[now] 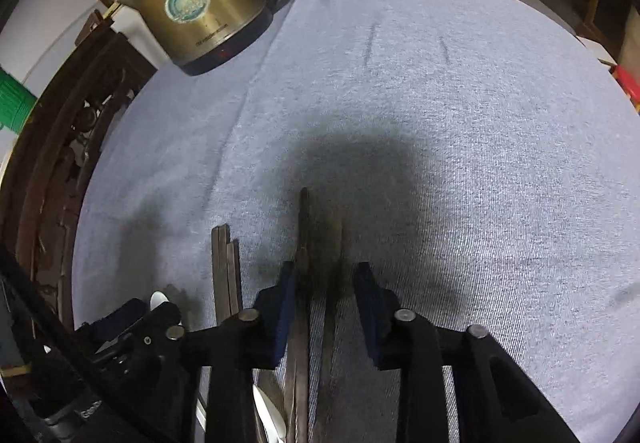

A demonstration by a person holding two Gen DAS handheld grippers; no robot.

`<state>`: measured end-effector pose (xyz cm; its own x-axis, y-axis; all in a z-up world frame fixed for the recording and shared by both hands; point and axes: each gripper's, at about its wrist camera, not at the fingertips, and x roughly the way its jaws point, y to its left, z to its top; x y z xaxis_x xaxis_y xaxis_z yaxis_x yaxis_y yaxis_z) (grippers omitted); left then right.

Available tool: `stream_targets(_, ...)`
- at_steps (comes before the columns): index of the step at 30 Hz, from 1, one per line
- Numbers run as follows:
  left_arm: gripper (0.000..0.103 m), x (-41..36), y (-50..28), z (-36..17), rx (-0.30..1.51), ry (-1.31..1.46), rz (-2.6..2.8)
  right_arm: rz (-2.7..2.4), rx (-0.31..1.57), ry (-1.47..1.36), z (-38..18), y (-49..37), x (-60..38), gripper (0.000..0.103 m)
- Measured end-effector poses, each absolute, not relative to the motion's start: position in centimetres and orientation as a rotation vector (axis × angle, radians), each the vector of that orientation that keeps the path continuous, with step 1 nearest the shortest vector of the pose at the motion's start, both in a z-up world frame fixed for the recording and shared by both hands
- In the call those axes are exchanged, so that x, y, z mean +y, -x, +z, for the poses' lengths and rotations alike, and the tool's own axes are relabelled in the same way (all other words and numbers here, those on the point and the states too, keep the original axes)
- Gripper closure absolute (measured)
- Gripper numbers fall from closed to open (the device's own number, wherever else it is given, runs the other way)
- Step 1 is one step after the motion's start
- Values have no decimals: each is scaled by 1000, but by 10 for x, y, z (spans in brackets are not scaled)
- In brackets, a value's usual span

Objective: Organize utensils
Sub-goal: 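Grasp a white spoon with the left gripper while the right grasps dark chopsticks, then lift the spoon and chopsticks and carry both toward the grey mesh cup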

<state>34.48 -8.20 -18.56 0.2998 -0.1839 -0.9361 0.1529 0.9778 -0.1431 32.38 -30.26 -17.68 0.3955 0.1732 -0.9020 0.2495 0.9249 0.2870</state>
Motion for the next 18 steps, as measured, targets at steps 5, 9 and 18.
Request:
stream_targets(5,92,-85,-343,-188,1215,-9,-218,-51,1155,-442,-178,-320,-313,97)
stream_targets(9,94,-85,-341,-193,1213,5,-249,-32,1150,-482,-180,-308,-320,98)
stream_targets(18,95,-53,-317,-175,1174,-1,-250,-68,1152,-543,-171,-292,-339,92)
